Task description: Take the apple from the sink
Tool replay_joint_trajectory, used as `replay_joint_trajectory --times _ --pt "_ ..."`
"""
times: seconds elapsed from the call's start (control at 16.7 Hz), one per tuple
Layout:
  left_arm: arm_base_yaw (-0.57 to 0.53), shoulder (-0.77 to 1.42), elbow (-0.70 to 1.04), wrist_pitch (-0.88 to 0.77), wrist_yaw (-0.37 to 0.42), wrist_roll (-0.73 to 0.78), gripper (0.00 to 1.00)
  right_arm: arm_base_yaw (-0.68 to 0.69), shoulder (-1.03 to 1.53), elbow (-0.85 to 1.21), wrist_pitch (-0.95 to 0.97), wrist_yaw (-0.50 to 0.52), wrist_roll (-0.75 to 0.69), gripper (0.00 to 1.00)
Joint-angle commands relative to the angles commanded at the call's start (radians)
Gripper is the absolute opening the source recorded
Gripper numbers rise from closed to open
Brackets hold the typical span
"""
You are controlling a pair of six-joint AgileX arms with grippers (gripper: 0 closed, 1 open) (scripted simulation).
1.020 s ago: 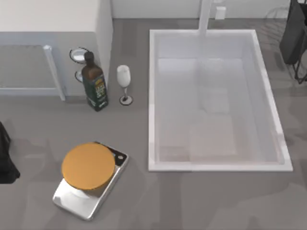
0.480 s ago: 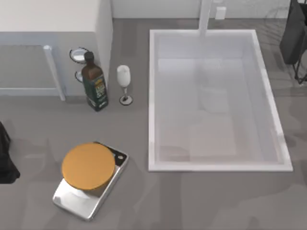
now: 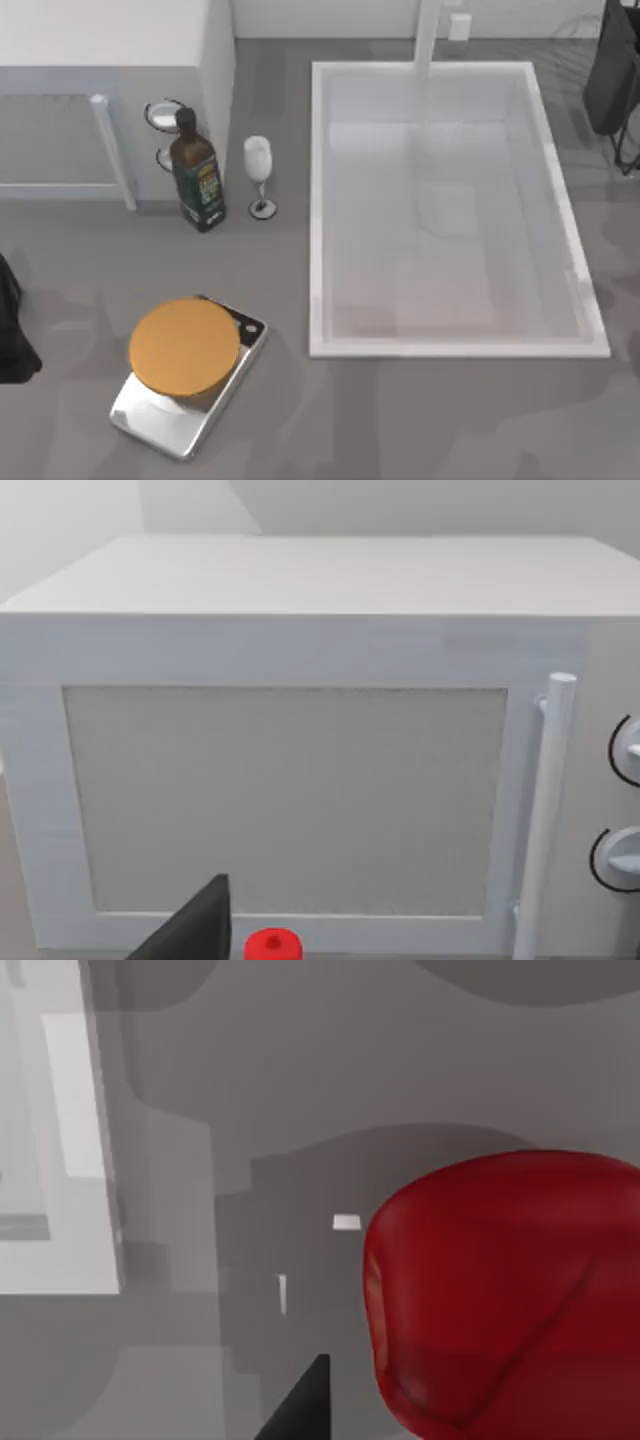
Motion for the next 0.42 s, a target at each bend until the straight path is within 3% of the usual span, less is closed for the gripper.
replay_joint_trajectory --times 0.12,0.42 --pt "0.0 0.0 0.0 0.0 0.0 0.0 1.0 0.0 0.0 0.0 0.0 0.0 0.0 1.0" --pt "0.0 0.0 0.0 0.0 0.0 0.0 1.0 0.0 0.0 0.0 0.0 0.0 0.0 1.0"
